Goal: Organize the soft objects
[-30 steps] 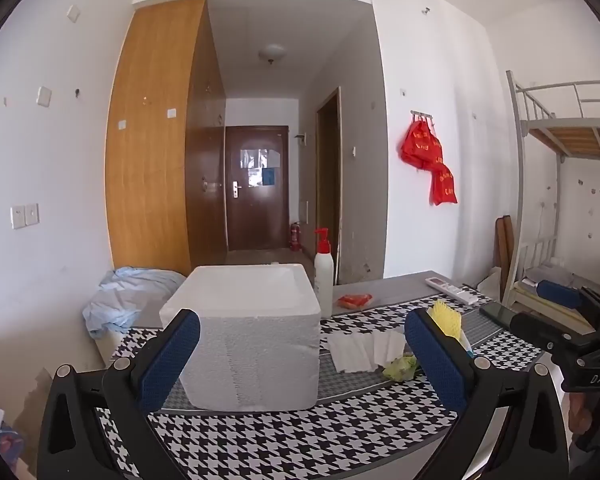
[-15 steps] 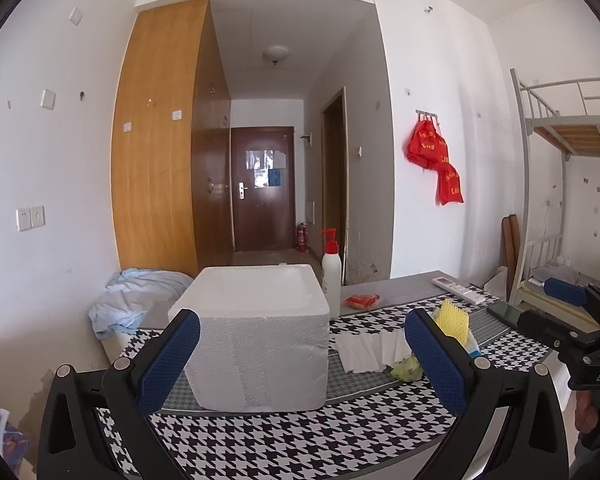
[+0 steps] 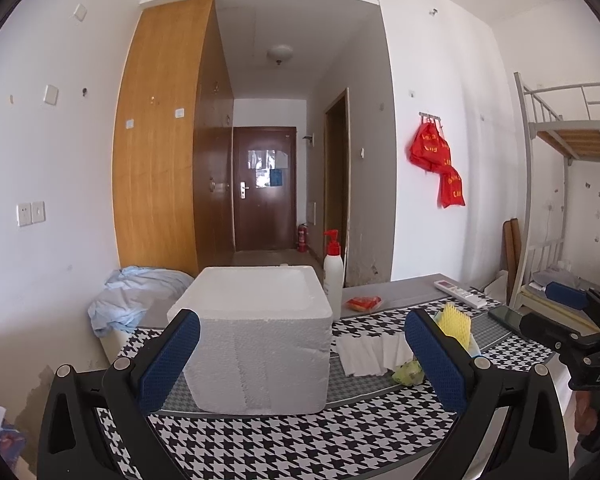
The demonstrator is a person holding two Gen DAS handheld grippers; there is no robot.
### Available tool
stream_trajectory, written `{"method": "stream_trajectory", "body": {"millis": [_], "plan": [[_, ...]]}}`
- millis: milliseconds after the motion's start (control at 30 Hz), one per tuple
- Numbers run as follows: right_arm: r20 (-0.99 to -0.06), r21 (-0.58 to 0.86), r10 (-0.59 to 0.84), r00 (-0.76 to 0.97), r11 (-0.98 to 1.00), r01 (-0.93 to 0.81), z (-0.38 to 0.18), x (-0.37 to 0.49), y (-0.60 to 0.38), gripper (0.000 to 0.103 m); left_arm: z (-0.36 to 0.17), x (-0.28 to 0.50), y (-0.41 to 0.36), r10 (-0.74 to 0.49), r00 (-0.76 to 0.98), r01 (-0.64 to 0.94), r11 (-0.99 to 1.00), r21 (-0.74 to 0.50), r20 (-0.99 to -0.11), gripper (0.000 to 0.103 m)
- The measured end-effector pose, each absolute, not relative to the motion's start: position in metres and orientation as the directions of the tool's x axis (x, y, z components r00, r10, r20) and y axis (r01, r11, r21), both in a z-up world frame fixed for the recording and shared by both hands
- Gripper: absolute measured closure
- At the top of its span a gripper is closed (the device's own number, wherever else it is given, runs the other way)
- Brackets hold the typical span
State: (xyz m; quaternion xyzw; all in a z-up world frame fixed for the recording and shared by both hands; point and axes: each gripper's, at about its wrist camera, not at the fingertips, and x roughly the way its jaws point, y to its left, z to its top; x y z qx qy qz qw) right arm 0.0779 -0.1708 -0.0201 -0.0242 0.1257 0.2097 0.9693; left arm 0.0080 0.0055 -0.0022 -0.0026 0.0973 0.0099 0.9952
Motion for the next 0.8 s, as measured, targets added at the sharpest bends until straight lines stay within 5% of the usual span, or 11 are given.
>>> {"method": "stream_trajectory", "body": {"millis": [800], "plan": [[-0.3, 0.042, 0.38, 0.875, 0.922, -0.386, -0.025, 0.111, -0.186, 0.0, -0.003, 0.049, -0.019, -0.075, 0.97, 0.078, 0.997, 0.004, -0.233, 0.001]]}}
